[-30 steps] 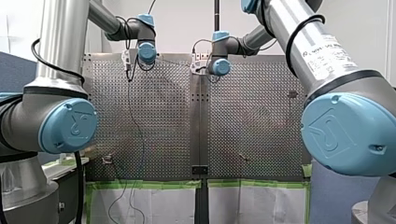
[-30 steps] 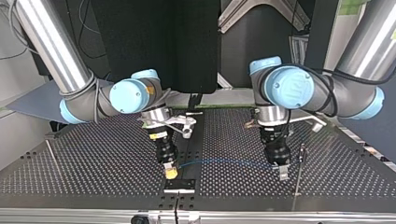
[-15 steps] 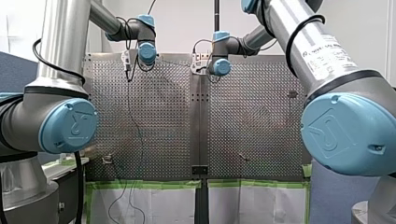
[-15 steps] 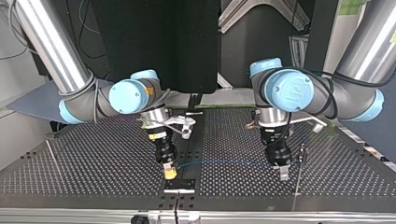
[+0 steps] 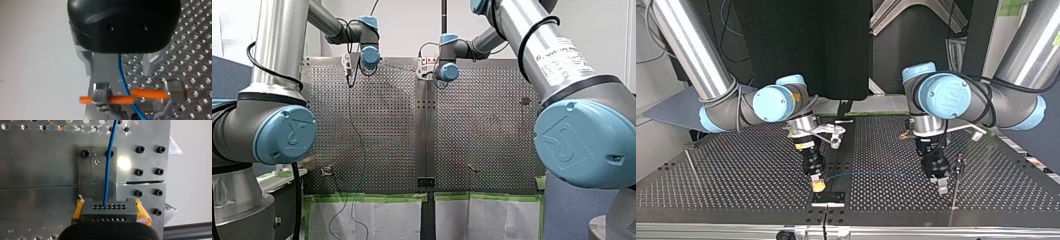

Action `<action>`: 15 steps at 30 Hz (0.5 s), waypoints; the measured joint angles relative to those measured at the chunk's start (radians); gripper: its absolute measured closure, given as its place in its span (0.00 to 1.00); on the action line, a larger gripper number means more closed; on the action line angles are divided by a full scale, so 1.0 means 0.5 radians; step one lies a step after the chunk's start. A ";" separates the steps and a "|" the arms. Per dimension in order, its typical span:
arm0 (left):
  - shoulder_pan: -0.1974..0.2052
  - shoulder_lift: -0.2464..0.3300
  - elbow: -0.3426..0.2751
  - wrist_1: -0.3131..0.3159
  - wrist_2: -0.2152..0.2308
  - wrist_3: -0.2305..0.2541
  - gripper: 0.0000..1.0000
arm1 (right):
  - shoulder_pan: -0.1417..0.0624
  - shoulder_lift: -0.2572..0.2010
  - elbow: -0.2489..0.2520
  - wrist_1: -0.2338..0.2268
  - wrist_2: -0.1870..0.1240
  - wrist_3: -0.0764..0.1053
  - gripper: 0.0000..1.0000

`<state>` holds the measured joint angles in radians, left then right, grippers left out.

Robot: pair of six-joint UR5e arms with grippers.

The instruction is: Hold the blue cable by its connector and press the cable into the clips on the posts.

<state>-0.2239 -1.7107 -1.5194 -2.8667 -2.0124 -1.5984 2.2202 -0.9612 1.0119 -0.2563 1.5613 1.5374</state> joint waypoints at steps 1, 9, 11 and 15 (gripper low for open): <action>-0.002 0.000 0.000 0.000 -0.001 -0.001 0.63 | -0.001 0.000 0.000 0.000 0.000 0.000 1.00; -0.015 0.000 -0.010 0.002 -0.019 0.021 1.00 | -0.002 0.000 0.000 0.000 0.000 0.002 1.00; -0.017 0.000 -0.010 0.002 0.011 0.024 1.00 | -0.003 0.000 0.000 0.000 0.000 0.003 1.00; -0.025 0.000 -0.012 -0.001 0.061 0.020 1.00 | -0.004 0.000 0.000 0.000 -0.002 0.003 1.00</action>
<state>-0.2362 -1.7106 -1.5253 -2.8673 -1.9820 -1.5884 2.2180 -0.9612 1.0118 -0.2564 1.5604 1.5389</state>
